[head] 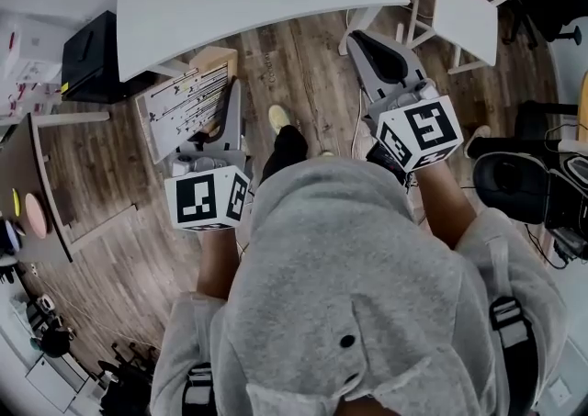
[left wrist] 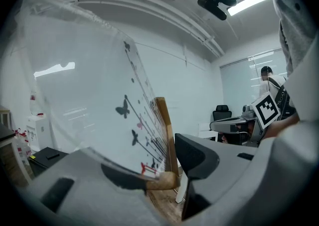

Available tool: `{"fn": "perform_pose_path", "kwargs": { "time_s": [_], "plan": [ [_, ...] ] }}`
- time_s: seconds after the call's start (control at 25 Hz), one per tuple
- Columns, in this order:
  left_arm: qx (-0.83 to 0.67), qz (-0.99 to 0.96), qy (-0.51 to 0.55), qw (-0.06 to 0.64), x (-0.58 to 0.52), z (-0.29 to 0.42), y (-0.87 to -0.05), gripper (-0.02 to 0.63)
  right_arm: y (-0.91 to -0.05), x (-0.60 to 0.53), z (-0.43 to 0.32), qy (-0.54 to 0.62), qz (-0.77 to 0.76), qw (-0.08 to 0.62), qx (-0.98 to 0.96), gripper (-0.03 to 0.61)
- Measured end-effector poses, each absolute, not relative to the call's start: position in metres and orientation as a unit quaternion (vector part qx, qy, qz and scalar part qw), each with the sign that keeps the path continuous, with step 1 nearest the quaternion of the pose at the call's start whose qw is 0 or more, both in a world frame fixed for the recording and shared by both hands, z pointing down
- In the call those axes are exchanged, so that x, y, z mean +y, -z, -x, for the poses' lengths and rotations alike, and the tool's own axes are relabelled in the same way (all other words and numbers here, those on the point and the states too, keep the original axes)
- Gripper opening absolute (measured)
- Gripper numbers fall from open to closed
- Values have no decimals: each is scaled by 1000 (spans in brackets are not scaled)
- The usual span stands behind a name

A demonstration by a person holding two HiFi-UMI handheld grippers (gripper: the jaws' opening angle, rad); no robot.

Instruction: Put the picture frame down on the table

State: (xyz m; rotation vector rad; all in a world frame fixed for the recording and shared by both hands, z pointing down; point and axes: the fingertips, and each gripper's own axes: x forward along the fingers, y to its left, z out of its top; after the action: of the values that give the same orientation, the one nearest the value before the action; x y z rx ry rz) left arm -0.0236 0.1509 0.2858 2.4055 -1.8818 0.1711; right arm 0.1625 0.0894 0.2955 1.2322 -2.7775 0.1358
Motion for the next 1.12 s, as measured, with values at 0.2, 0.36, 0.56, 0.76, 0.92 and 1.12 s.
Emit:
{"fn": "perform_pose_path", "kwargs": {
  "time_s": [0.2, 0.36, 0.56, 0.76, 0.92, 1.12],
  "plan": [
    [-614, -785, -57, 47, 122, 44, -283, 197, -295, 62, -144, -55, -408, 55, -910, 38],
    [-609, -789, -58, 49, 110, 52, -286, 198, -297, 52, -135, -54, -411, 57, -908, 38],
    [-599, -797, -56, 55, 89, 61, -287, 198, -294, 34, -123, -53, -417, 63, -905, 38],
    [-594, -801, -50, 50, 76, 68, -284, 198, -288, 21, -114, -42, -421, 63, -904, 38],
    [-592, -803, -51, 47, 62, 78, -284, 196, -284, 6, -103, -37, -424, 60, -903, 38],
    [-590, -804, -52, 50, 47, 97, -285, 198, -286, -8, -84, -40, -427, 61, -901, 38]
  ]
}}
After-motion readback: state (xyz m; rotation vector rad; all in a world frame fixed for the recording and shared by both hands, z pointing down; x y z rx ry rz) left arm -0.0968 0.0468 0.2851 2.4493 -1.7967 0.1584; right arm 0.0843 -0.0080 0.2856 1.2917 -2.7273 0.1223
